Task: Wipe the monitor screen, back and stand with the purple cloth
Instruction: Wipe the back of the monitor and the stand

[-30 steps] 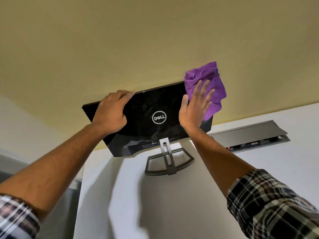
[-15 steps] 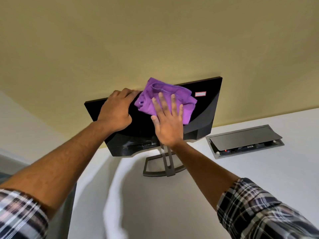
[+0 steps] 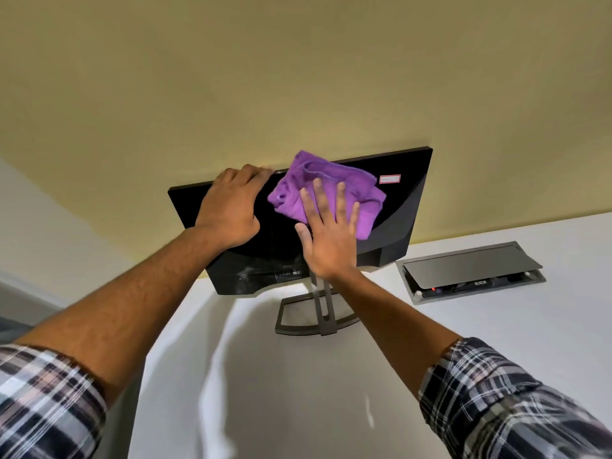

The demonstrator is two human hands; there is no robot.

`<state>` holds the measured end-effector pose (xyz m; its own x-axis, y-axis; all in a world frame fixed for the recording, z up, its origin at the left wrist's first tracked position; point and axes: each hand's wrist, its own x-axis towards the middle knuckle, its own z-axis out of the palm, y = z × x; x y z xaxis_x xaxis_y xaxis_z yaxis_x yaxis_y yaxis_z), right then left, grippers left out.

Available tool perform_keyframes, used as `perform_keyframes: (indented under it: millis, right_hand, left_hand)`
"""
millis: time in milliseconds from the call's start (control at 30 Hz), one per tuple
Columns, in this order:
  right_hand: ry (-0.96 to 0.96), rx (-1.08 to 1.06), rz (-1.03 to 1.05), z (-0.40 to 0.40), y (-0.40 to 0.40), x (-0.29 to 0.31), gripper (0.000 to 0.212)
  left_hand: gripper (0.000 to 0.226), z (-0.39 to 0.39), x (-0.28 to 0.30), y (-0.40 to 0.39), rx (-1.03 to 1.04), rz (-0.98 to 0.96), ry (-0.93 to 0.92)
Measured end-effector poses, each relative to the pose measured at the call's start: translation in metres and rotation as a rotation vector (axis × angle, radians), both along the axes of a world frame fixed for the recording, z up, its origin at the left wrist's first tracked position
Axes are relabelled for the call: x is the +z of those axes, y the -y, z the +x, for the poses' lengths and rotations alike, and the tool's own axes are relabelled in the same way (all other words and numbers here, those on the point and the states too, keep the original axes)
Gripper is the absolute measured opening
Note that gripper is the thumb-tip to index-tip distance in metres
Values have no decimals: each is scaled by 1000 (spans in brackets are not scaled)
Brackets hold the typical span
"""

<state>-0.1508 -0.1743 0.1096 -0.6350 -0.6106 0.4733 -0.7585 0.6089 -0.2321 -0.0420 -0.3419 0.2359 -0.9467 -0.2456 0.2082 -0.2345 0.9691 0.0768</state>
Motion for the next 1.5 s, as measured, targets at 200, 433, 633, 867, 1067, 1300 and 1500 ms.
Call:
perform_keyframes:
  millis: [200, 433, 633, 867, 1067, 1300, 1500]
  right_hand:
    - [301, -410, -417, -65, -30, 18, 72]
    - [165, -241, -231, -31, -1, 30, 67]
    - [69, -128, -121, -46, -20, 18, 68]
    - [252, -326, -291, -40, -12, 26, 70]
    - [-55, 149, 167, -2, -23, -24, 70]
    - [-78, 69, 120, -65, -76, -11, 66]
    - [-13, 16, 28, -16, -2, 20, 71]
  left_hand:
    - [89, 2, 2, -2, 7, 26, 16]
    - [90, -1, 1, 0, 15, 53, 23]
    - [90, -1, 1, -1, 15, 43, 23]
    - [90, -1, 2, -1, 20, 57, 34]
    - [89, -4, 2, 1, 17, 45, 42]
    - [89, -2, -2, 3, 13, 35, 18]
    - [87, -2, 0, 0, 12, 40, 20]
